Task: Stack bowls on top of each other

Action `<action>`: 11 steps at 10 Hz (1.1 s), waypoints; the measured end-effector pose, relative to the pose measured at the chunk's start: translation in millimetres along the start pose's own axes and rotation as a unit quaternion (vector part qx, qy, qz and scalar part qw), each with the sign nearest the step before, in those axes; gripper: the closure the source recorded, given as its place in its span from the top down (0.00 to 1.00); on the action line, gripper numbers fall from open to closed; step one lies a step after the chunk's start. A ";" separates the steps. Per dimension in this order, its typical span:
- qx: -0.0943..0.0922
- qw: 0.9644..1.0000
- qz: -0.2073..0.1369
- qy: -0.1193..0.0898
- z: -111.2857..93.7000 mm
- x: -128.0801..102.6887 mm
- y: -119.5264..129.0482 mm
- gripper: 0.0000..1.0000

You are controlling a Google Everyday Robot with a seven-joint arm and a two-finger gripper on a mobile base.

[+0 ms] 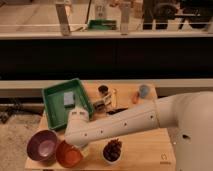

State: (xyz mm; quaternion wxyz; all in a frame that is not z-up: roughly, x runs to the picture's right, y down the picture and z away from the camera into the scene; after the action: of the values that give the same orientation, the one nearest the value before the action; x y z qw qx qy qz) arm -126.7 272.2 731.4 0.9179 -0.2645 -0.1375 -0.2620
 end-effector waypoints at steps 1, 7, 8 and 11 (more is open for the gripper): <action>0.000 1.000 0.000 -0.005 0.4 -4.2 -0.1 0.53; 0.004 1.000 -0.007 -0.017 -8.4 -18.2 1.1 0.44; 0.007 1.000 -0.010 -0.017 -14.9 -18.4 1.9 0.32; 0.017 1.000 -0.013 -0.015 -21.0 -17.7 2.9 0.27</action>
State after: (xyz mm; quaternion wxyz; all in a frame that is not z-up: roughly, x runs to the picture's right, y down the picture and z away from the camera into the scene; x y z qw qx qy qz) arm -137.3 269.8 706.0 0.9166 -0.2510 -0.1589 -0.2676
